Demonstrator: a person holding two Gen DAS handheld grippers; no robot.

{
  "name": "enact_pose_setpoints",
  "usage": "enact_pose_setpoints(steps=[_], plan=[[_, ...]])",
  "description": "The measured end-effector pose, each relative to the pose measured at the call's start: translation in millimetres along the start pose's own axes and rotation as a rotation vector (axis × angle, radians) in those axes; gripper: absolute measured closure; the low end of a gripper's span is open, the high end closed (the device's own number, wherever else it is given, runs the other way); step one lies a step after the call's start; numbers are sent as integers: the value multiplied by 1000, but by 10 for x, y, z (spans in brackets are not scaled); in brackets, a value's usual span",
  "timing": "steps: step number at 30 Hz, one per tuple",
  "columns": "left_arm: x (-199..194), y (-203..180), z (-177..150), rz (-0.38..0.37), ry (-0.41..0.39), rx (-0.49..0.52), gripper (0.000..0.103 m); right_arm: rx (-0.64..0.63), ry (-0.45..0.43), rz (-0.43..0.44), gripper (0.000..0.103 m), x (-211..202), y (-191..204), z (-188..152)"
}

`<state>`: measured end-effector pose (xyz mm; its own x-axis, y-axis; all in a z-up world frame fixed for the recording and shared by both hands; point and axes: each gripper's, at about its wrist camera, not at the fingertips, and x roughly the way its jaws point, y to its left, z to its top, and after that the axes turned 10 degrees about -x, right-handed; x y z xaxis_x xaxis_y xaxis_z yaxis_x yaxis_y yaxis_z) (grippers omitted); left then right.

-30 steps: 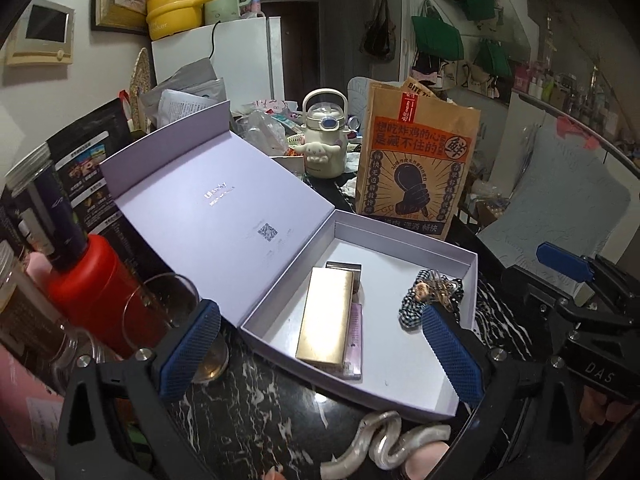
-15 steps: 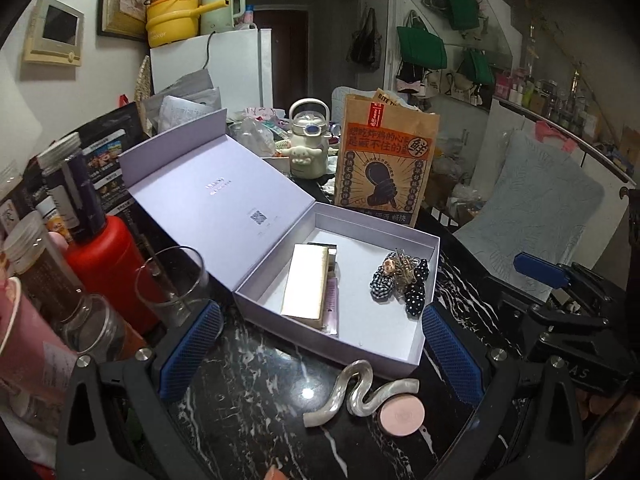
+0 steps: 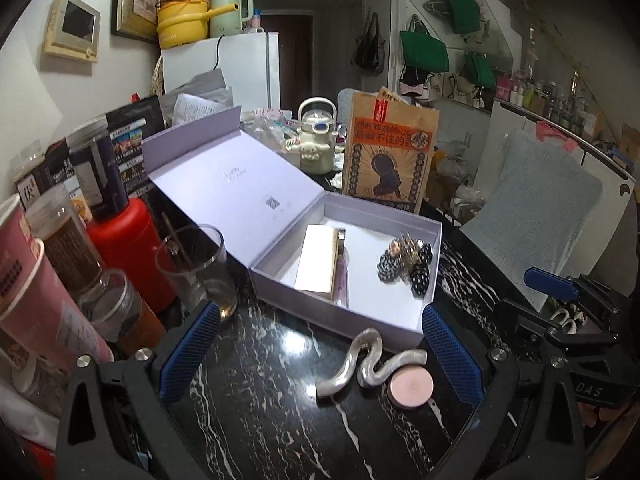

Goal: Organize rigid objects
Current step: 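Move the left tool to the pearl-white wavy clip while the right tool approaches the pink compact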

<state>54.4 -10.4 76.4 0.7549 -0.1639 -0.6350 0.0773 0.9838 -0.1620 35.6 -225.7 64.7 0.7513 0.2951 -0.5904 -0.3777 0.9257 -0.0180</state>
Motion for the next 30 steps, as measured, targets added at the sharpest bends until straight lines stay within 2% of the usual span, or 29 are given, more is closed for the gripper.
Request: enact_pose_setpoints(steps=[7,10,17,30], plan=[[28,61,-231,-35,44,-6,0,4,22,48,31,43,112,-231],[54,74,-327,-42,61,-2,0,9,47,67,28,105,151,-327],[146,186,-496,-50,84,-22,0,23,115,103,28,325,214,-557],[308,349,-722,-58,136,-41,0,12,205,136,28,714,348,-755]])
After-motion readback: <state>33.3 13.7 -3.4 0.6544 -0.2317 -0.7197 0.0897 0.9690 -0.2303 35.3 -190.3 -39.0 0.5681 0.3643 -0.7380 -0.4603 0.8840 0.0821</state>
